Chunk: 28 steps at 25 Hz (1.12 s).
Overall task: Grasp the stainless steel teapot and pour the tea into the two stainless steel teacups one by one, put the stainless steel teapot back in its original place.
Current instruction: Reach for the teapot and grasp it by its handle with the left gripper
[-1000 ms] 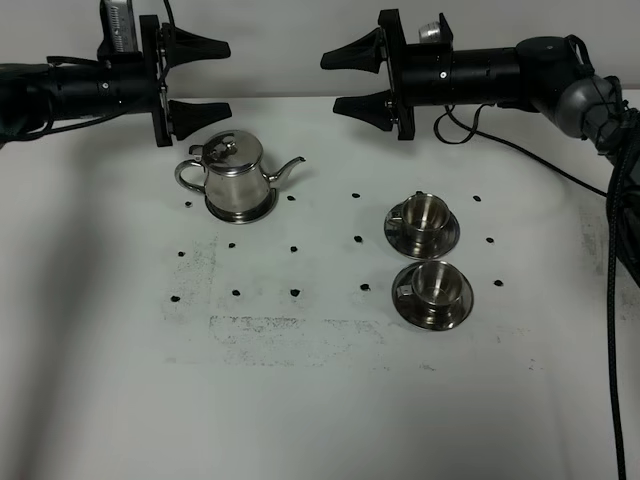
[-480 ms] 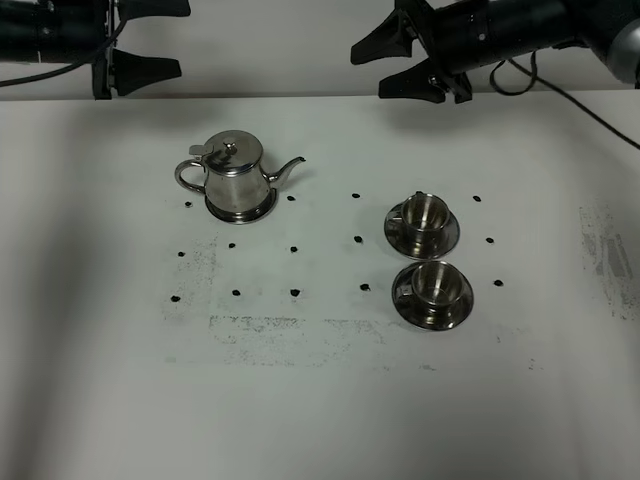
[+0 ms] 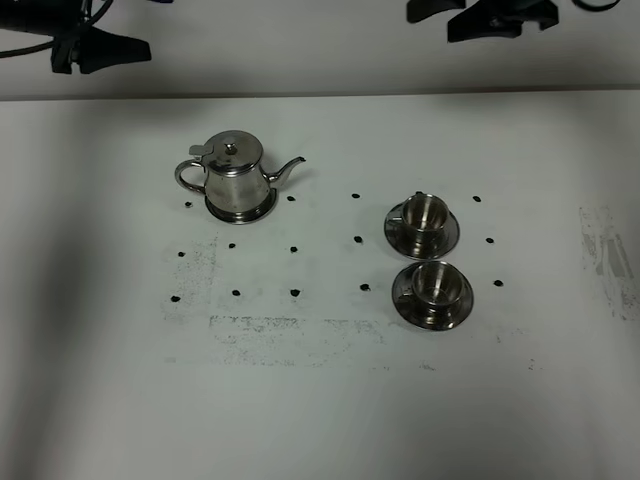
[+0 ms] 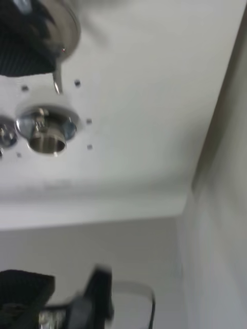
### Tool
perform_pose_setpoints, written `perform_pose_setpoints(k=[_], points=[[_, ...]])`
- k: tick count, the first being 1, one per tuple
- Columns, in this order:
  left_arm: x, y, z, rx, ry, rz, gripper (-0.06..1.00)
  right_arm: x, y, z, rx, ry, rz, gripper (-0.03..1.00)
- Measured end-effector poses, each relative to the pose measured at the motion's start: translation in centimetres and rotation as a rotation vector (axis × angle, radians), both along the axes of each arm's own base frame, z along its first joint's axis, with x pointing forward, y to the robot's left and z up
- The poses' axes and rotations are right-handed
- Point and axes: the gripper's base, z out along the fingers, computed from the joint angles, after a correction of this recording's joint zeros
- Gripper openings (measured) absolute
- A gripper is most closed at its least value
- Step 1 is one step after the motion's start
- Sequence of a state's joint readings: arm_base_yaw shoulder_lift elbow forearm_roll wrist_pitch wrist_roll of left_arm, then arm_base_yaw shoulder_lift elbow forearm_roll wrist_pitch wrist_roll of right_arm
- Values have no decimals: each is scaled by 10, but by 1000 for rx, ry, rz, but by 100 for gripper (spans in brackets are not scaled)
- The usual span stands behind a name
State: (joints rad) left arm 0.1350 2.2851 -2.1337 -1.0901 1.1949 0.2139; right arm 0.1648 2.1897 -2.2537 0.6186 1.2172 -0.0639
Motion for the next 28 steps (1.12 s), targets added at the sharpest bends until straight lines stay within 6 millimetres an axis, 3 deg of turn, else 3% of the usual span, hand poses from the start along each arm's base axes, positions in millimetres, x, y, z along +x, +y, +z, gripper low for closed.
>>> perform_pose_setpoints(k=[3, 6, 12, 17, 24, 28], points=[[-2, 3, -1, 60, 17, 7, 74, -26, -13, 21, -105, -18, -36, 52], [-2, 5, -4, 94, 28, 9, 74, -57, -26, 26, -218, 6, -49, 52], [-2, 5, -4, 106, 29, 8, 74, -126, -51, 7, -397, 123, -59, 52], [-3, 5, -4, 108, 29, 8, 74, -196, -68, 9, -452, 143, -85, 52], [-3, 5, -4, 108, 29, 8, 74, -290, -90, 15, -408, -119, -245, 52], [-3, 5, -4, 108, 29, 8, 74, -333, -103, 0, -411, -252, -328, 52]])
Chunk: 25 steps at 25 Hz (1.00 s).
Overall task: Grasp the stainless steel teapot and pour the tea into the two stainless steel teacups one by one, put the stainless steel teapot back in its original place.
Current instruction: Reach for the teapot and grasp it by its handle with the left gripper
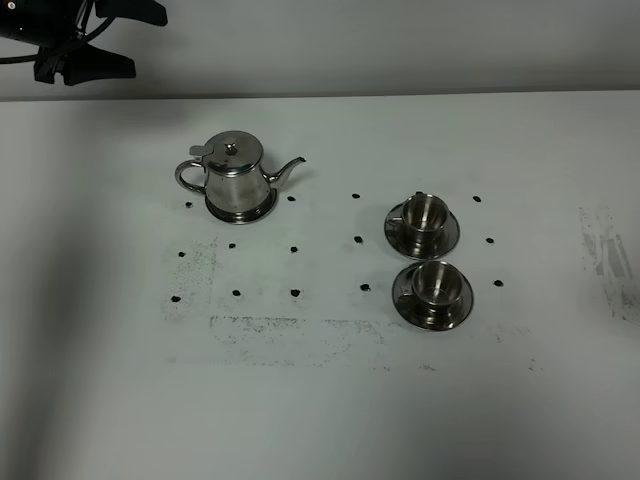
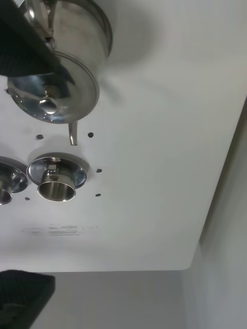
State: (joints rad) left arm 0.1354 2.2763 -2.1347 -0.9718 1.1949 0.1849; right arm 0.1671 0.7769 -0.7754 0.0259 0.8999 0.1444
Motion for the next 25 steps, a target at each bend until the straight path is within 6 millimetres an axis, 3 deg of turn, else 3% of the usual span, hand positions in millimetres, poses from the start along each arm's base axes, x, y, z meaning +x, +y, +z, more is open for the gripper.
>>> perform_pose_setpoints(k=[5, 12, 19, 25], points=[[0, 0, 0, 0, 0, 0, 74, -46, -14, -15, -35, -158, -40, 52], [0, 0, 0, 1, -3, -2, 74, -90, -23, -27, -24, -266, -48, 52], [0, 0, 0, 5, -11, -8, 74, -119, -28, -29, -7, -362, -53, 52], [0, 0, 0, 6, -14, -11, 74, -131, -29, -35, -26, -336, -37, 52]])
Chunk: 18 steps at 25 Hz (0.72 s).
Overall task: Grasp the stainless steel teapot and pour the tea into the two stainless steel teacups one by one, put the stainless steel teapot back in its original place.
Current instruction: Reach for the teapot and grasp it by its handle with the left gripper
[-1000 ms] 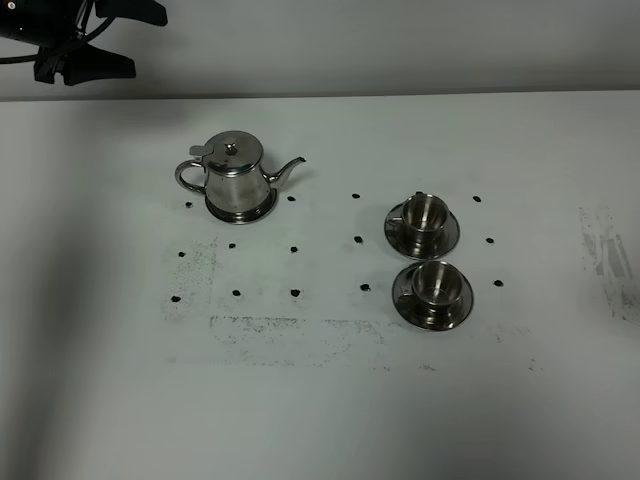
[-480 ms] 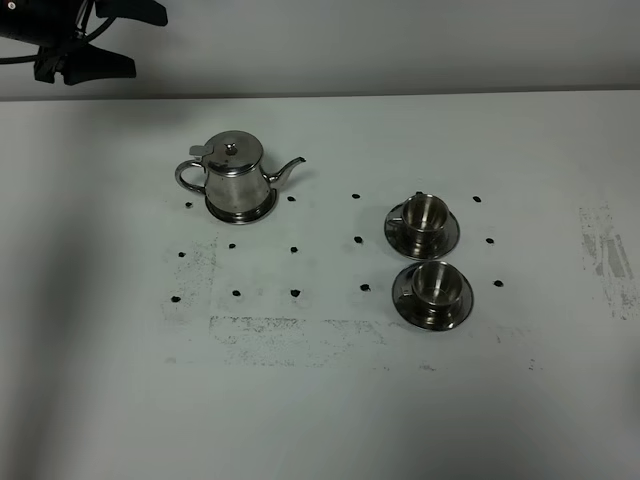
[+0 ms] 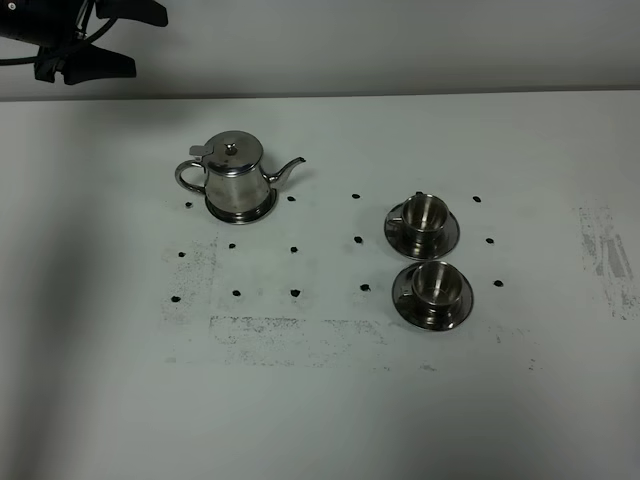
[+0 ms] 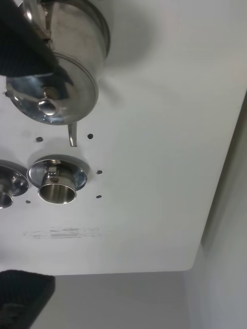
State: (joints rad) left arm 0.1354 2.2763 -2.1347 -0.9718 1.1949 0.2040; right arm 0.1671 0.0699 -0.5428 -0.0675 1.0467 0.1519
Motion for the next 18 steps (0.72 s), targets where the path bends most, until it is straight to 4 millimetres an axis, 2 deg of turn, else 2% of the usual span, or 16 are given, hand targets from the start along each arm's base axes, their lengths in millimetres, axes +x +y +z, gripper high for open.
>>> perform_pose_setpoints(k=[18], points=[[0, 0, 0, 3, -5, -4, 74, -6, 0, -11, -35, 51, 32, 52]])
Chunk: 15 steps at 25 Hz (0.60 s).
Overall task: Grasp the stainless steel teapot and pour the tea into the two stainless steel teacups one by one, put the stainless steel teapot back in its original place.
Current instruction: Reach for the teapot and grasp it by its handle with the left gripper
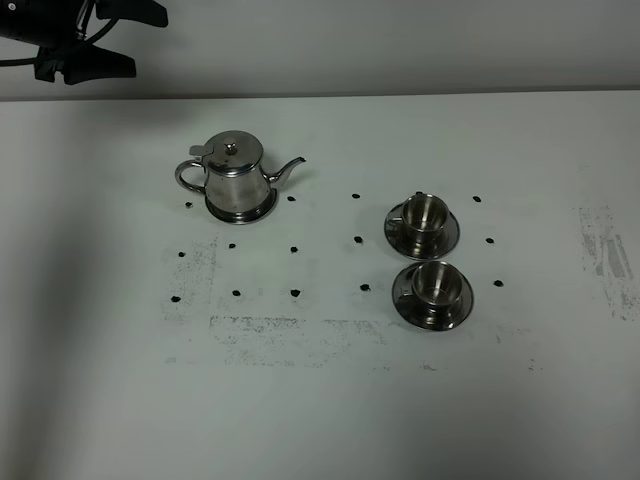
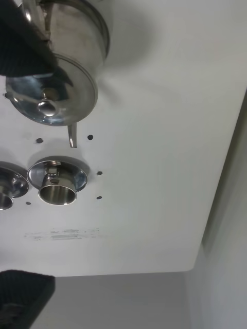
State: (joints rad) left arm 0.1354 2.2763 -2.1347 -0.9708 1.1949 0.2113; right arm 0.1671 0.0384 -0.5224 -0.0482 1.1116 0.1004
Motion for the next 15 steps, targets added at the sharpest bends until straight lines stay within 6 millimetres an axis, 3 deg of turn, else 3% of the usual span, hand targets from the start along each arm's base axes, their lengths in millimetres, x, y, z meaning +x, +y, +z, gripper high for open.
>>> perform_pose_setpoints(k=[15], points=[[0, 0, 0, 7, -16, -12, 74, 0, 1, 0, 3, 1, 15, 52]])
